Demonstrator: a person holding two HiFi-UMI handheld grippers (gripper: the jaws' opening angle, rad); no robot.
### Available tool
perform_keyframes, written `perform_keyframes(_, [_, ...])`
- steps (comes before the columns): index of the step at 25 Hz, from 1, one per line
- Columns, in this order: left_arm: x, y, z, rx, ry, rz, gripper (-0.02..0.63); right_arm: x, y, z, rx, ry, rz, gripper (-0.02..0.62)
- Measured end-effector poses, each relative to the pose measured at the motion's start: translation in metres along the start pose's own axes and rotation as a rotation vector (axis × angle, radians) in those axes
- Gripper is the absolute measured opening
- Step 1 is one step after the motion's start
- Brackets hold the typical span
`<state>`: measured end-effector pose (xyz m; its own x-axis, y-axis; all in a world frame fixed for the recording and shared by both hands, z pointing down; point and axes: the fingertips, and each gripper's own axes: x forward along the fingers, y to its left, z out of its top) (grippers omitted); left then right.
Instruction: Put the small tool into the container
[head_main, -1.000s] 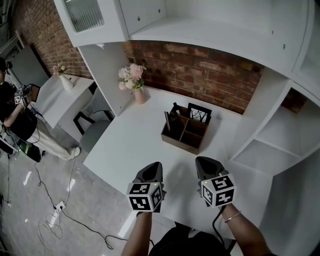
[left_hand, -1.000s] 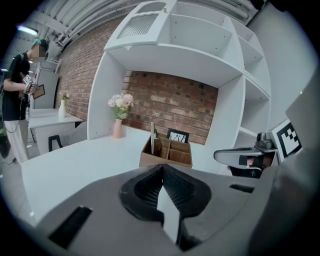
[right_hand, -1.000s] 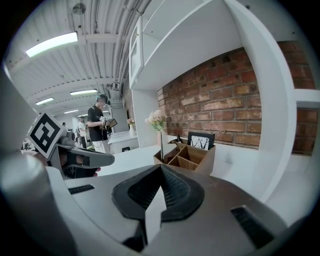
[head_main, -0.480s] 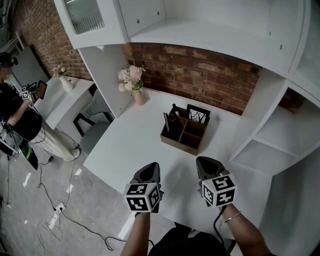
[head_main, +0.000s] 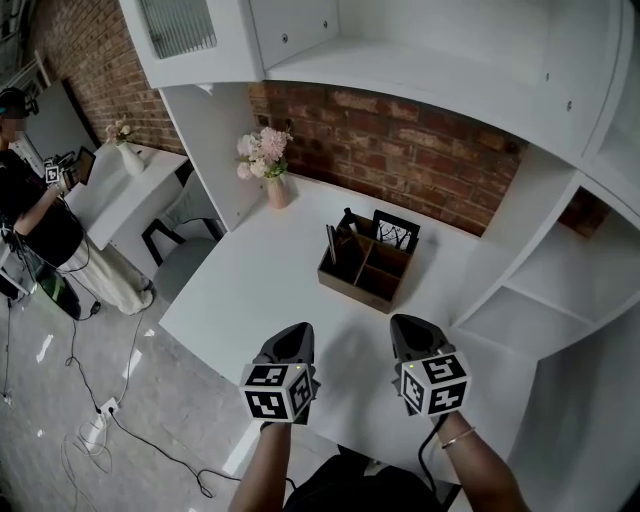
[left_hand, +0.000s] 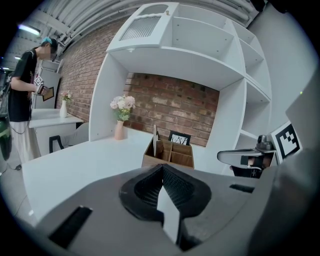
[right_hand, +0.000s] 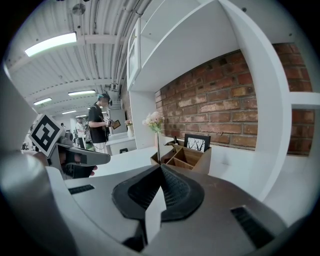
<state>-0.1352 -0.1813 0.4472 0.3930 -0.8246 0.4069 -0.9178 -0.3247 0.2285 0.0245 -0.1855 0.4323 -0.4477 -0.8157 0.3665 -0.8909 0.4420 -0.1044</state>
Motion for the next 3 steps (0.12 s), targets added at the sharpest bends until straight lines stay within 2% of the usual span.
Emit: perform_keyframes(3, [0.0006,0.0018,0.0008,0.004,0.005,-0.009,0.009,0.0016,0.0023,-0.0009,0.012,-0.001,-0.002,0.003])
